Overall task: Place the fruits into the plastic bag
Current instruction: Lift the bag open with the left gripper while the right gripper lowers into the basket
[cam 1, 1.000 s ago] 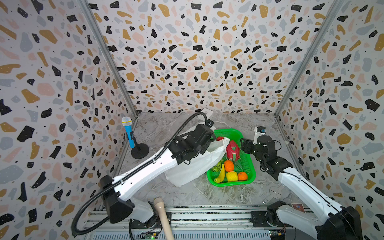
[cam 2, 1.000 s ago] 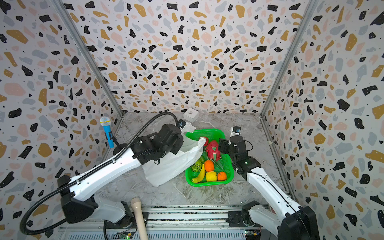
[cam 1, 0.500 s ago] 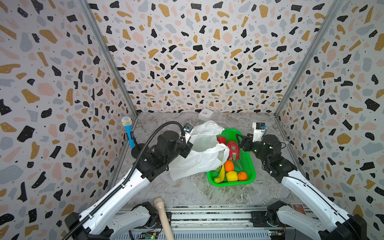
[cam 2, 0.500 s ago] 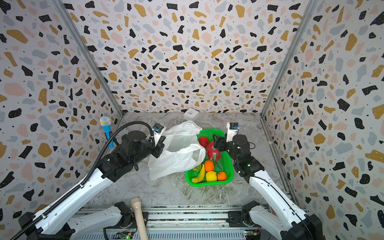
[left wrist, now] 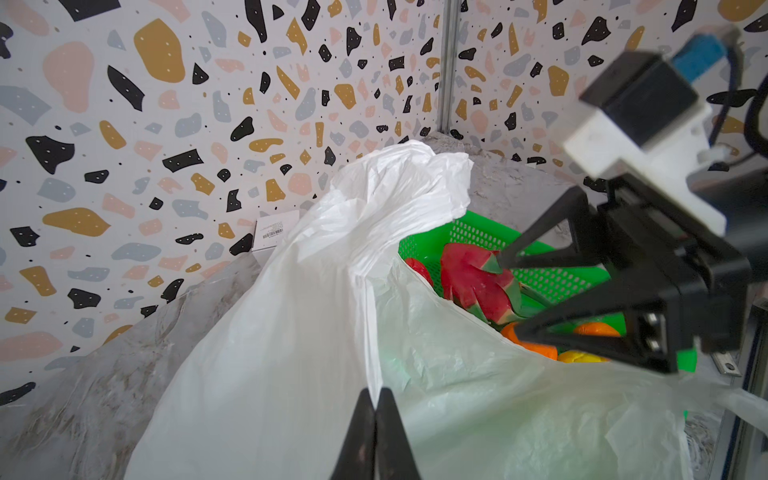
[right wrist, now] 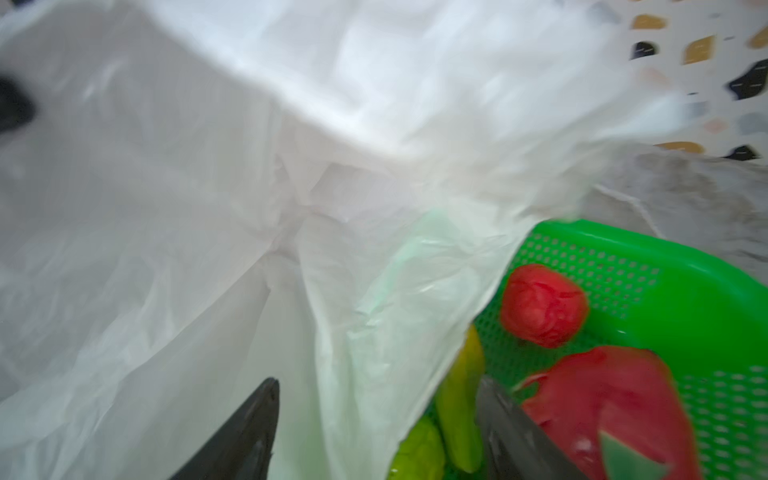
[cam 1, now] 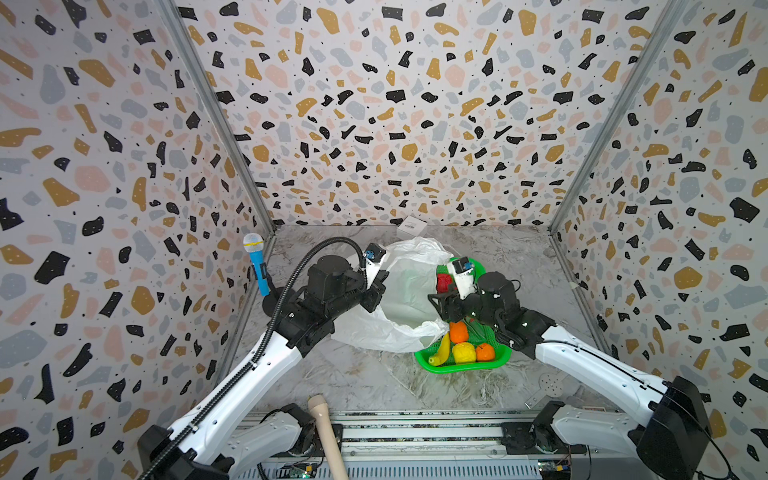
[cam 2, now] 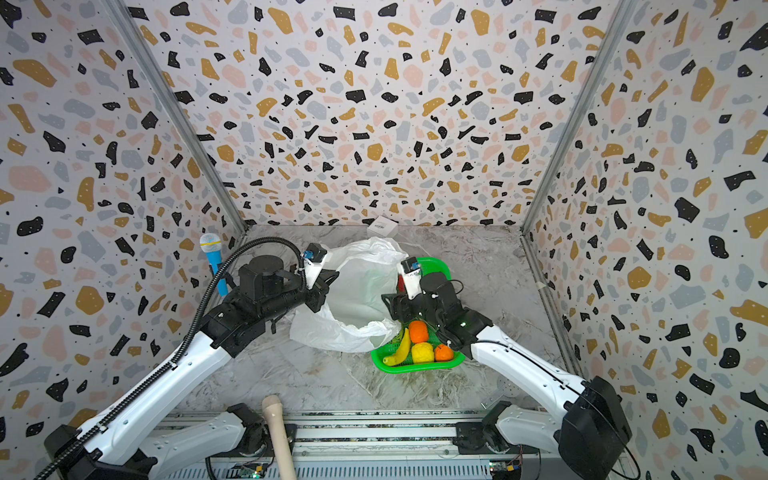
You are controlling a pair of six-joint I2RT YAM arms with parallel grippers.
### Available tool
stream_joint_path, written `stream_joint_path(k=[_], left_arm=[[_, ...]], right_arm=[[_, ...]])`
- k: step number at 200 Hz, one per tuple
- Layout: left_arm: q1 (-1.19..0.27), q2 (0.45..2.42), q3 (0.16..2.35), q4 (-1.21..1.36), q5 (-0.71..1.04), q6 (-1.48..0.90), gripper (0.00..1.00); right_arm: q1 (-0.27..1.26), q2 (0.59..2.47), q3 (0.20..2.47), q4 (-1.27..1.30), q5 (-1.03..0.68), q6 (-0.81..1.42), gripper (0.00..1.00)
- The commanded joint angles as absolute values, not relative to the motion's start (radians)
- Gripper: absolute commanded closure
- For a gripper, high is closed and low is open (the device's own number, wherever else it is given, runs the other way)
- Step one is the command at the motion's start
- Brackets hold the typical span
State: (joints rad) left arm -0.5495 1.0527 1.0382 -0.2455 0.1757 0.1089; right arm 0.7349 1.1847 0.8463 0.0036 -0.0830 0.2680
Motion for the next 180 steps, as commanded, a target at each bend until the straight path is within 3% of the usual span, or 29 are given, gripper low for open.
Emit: stream_joint_path(k=[1,74,119,180], left_arm=[[-0.540,1.055,1.025,-0.149,0.140,0.076,1.00],[-0.525,1.037,0.973,-0.099,0.112,0.063,1.00],[-0.522,1.019,0.954,-0.075,0.110,0.063,1.00],[-0.520,1.021,0.960,-0.078,0.111,0.061,1.00]], right_arm=[[0.723,1.146,0.818,-0.018,-0.041,0.291,0.24],[0.560,1.006,0.732,-0.192,0.003,0.402,0.23],[0.564,1.143,0.706,-0.338,-0.109,0.403,0.26],[0.567,1.278,0.737,-0.308,-0.087,0.373,0.26]])
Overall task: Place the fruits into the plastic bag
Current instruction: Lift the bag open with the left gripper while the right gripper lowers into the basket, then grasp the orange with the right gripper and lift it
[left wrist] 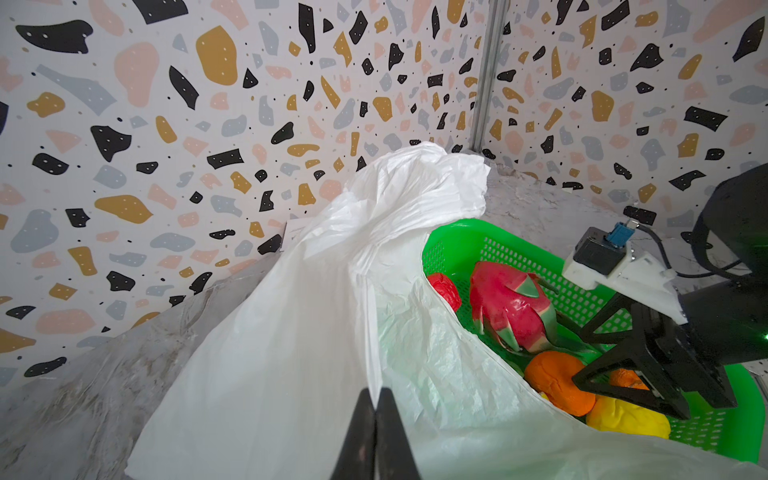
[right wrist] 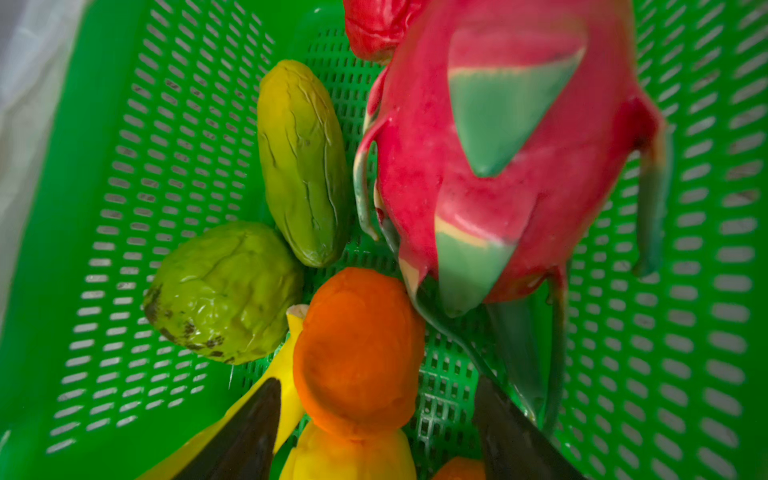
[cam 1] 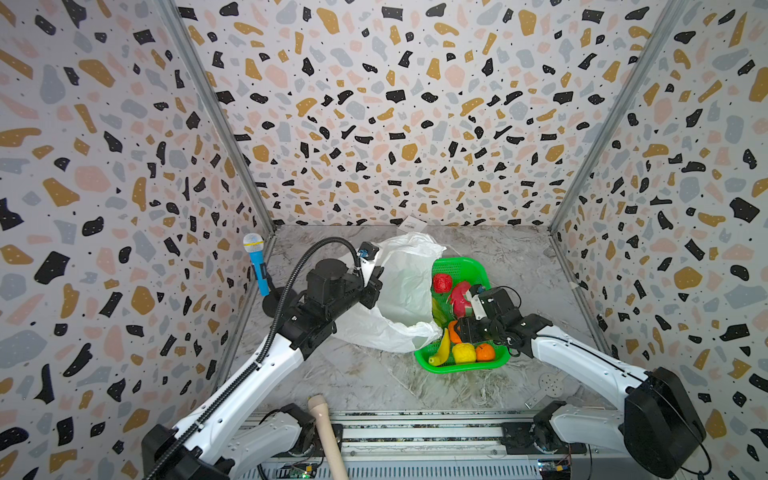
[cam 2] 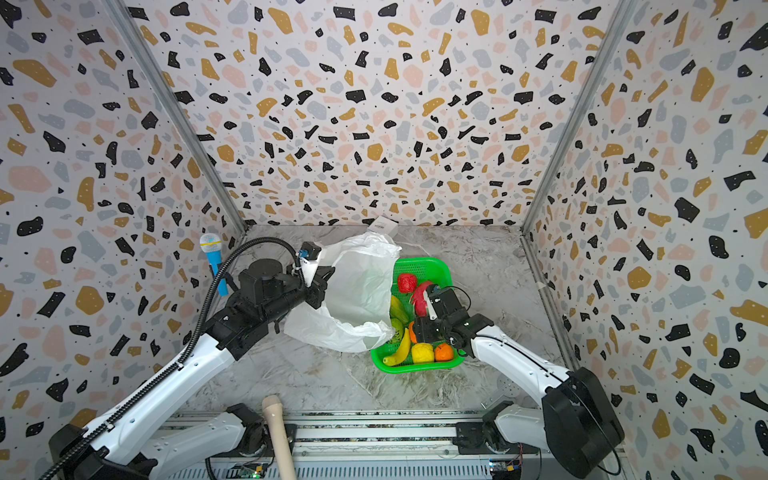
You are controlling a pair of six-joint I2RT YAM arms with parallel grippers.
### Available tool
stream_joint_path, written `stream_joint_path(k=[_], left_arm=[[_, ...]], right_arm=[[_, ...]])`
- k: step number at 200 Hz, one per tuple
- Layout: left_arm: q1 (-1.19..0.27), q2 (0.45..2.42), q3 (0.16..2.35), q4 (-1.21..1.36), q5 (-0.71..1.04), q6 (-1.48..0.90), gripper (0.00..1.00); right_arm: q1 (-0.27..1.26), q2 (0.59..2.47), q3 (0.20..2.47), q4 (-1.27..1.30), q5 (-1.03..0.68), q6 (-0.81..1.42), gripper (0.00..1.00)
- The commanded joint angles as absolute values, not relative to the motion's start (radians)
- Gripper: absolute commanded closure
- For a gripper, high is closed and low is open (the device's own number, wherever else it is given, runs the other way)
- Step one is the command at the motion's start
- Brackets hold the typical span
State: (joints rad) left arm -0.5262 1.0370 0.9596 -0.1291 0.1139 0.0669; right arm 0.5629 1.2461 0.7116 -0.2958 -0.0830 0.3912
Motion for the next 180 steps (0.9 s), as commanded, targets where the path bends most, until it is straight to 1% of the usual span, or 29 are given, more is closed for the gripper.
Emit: stream_joint_path(k=[1,60,85,96,110,131,163,180], left_arm=[[-0.520,1.021,0.960,-0.078,0.112,0.061,1.00],[-0.521,1.023,0.957,-0.081,0.105,0.061,1.00],[-0.520,1.025,0.954,-0.083,0.104,0.064,1.00],[-0.520,1.025,0.954,-0.082,0.104,0.066,1.00],[-0.520,1.025,0.954,-0.084,0.106,0.067,1.00],[-0.520,1.025,0.954,-0.084,0.112,0.069,1.00],[-0.521,1.030,0.954,-0.086,0.115,0.074,1.00],[-0.520,1.032,0.958,-0.089,0.118,0.078,1.00]], right_arm=[[0.567,1.281,0.738,-0.306,-0.088,0.373,0.26],[0.611,1.392,0.781,-0.287,-0.087,0.353,0.26],[0.633,1.430,0.803,-0.295,-0.054,0.351,0.26],[0.635,1.437,0.803,-0.291,-0.036,0.353,0.28],[0.634,1.435,0.793,-0.281,-0.015,0.363,0.33],[0.634,1.407,0.778,-0.266,-0.008,0.369,0.45],[0.631,1.305,0.763,-0.253,-0.011,0.385,0.64],[0.630,1.234,0.767,-0.254,-0.010,0.391,0.67]])
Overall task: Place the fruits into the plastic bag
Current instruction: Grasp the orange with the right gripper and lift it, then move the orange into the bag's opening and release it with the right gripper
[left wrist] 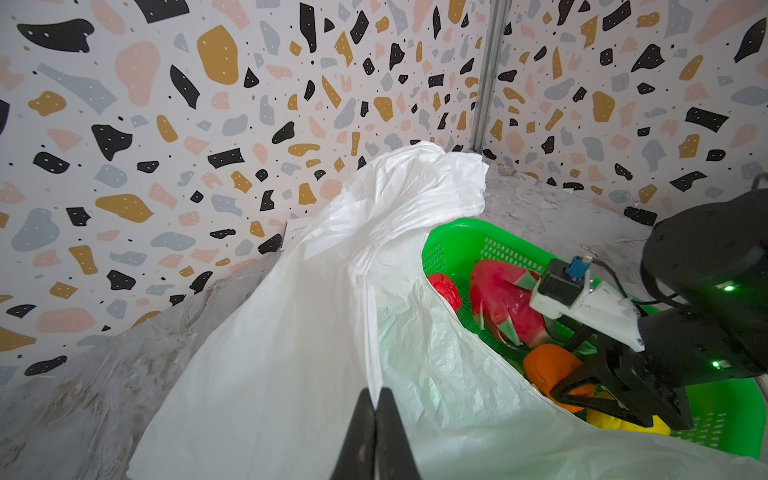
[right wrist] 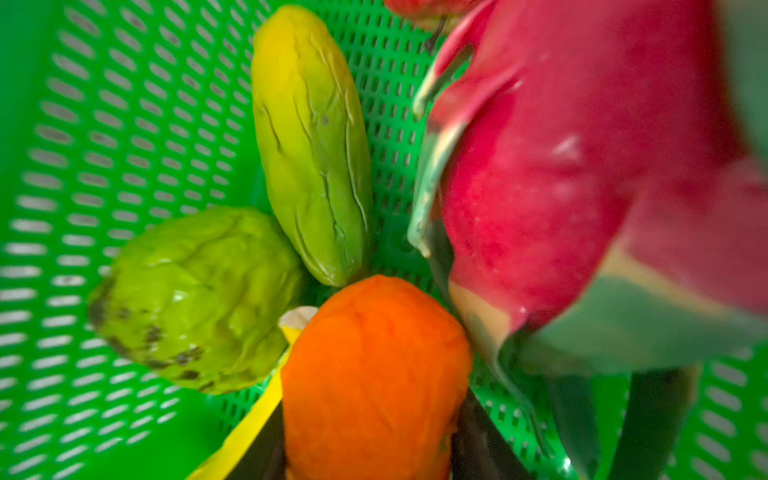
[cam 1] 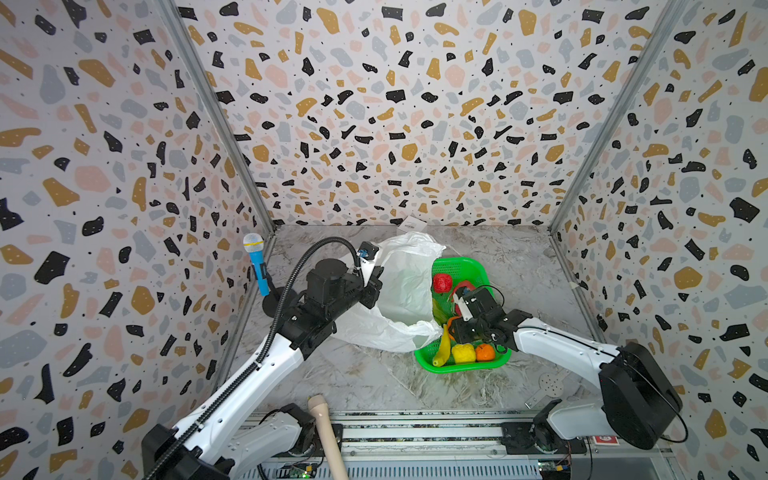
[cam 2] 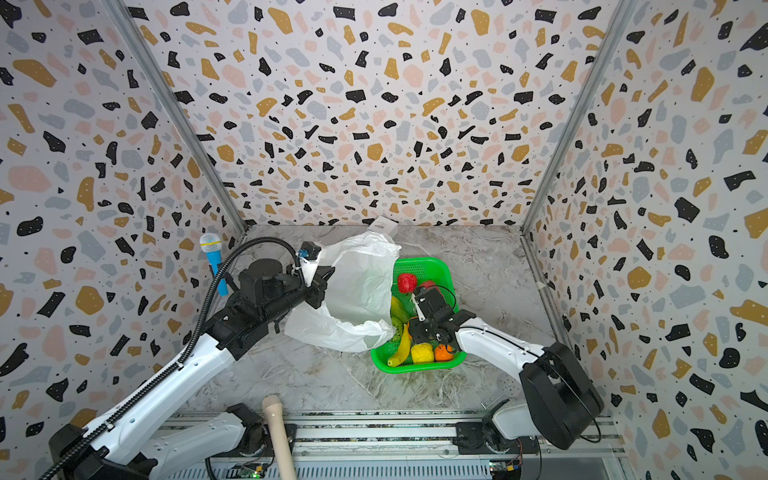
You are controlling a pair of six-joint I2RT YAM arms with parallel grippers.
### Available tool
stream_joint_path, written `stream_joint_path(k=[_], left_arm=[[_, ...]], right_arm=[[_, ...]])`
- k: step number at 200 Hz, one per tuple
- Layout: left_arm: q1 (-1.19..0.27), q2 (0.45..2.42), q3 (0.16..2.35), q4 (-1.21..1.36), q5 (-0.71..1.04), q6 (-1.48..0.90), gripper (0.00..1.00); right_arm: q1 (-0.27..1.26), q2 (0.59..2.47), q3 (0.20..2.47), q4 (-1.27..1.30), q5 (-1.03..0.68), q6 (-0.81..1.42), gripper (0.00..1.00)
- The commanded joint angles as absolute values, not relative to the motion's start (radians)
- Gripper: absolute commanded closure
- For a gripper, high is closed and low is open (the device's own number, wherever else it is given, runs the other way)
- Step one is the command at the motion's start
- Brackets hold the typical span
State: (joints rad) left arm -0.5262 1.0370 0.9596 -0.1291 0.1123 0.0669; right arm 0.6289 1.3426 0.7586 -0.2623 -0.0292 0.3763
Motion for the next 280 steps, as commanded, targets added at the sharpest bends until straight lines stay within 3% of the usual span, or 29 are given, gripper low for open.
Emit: stream_joint_path(k=[1,34,71,177,211,280], left_arm=[[-0.520,1.032,0.959,-0.089,0.118,0.078,1.00],[-0.519,1.032,0.960,-0.094,0.129,0.080,1.00],[-0.518,1.032,0.958,-0.092,0.154,0.074,1.00],[-0.518,1.022,0.904,-0.043,0.217,0.011,1.00],[-0.519,1.009,0.887,-0.052,0.214,0.012,1.00],[-0.518,0.990,0.868,-0.048,0.209,0.003,1.00]], right_arm=[[0.630,1.230,0.768,-0.254,-0.010,0.390,0.67],[0.631,1.121,0.831,-0.242,-0.033,0.363,0.67],[0.655,1.126,0.925,-0.135,-0.188,0.294,0.66],[0.850,1.720,1.280,-0.001,-0.481,0.211,0.60],[0.864,1.790,1.296,-0.026,-0.483,0.223,0.42],[0.864,1.775,1.260,-0.022,-0.424,0.247,0.18]])
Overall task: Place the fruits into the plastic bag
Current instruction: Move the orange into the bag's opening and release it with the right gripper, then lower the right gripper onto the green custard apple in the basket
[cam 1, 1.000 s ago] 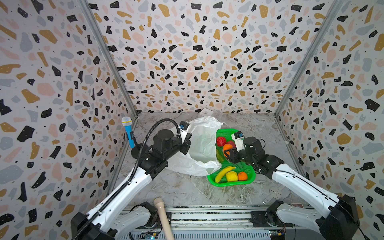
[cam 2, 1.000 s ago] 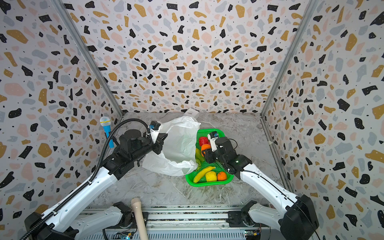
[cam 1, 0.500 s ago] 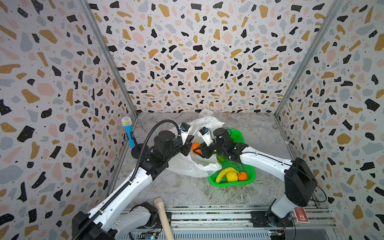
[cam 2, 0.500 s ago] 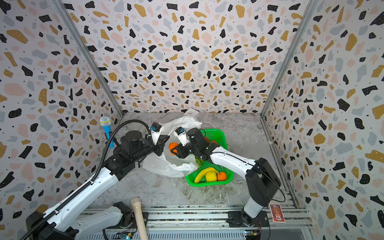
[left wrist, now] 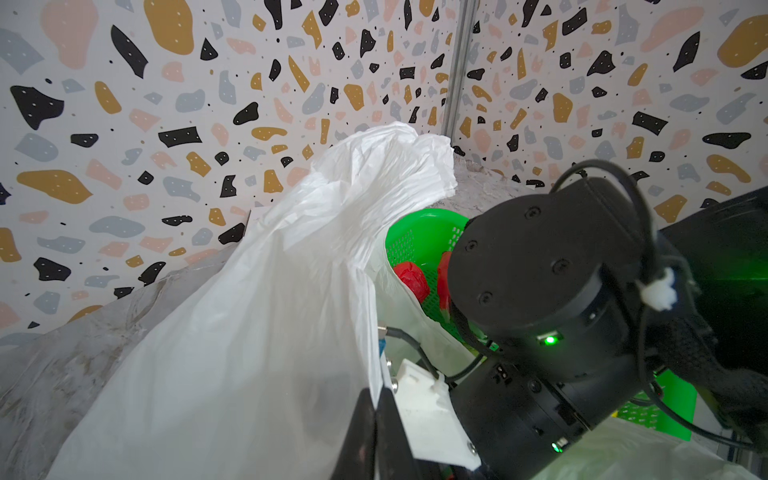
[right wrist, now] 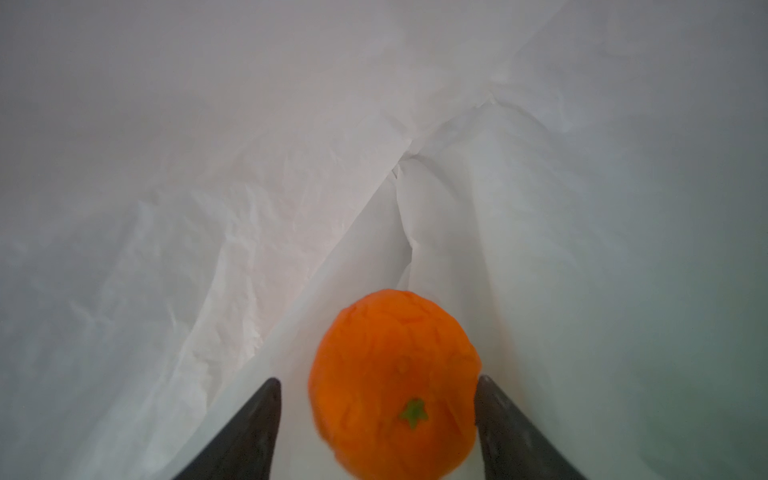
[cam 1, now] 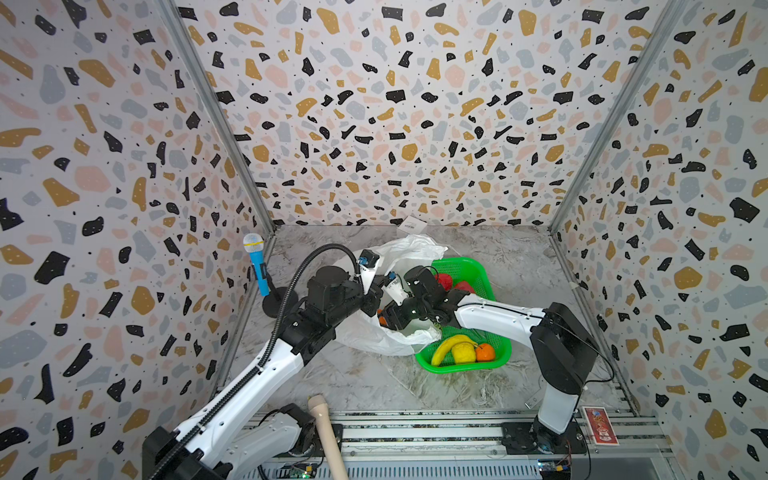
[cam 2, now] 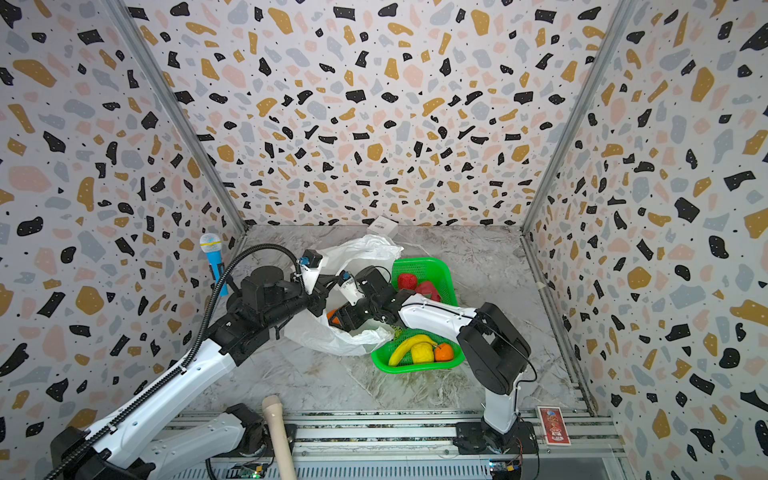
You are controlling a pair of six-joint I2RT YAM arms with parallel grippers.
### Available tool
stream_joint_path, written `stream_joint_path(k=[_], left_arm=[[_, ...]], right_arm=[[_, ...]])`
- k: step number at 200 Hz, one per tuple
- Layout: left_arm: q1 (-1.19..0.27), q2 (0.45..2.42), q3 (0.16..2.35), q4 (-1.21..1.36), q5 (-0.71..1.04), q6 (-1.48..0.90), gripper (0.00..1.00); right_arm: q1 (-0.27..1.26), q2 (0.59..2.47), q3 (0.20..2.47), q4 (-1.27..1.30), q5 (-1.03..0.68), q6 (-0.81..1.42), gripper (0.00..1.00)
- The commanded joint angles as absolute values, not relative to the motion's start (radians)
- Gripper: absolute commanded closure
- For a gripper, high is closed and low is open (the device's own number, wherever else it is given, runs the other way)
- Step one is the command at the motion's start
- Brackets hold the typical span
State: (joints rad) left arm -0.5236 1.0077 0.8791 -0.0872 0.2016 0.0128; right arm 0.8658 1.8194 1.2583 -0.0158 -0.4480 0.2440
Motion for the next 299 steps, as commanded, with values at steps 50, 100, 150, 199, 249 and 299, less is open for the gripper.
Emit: stream_joint_path(k=[50,100,150,199,249,299], left_arm=[[-0.518,0.992,0.868,-0.050,0.204,0.009,1.00],[-0.518,0.999,0.855,-0.031,0.195,-0.001,1.00],[-0.518,1.021,0.849,-0.007,0.191,-0.011,1.00],[-0.518,1.034,0.865,-0.013,0.189,0.000,1.00],[-0.519,1.043,0.876,-0.019,0.192,0.000,1.00],[-0.518,1.039,0.883,-0.041,0.186,0.011,1.00]], right_arm=[[0.862,1.689,1.249,-0.039,-0.365,0.199,0.13],[0.828,1.413,1.069,-0.017,-0.240,0.204,0.13],[0.743,1.109,0.774,0.026,0.034,0.427,0.13],[0.627,1.062,0.638,-0.048,0.019,0.496,0.15],[0.659,1.224,0.678,-0.051,-0.113,0.416,0.15],[0.713,1.387,0.777,-0.093,-0.184,0.346,0.14]])
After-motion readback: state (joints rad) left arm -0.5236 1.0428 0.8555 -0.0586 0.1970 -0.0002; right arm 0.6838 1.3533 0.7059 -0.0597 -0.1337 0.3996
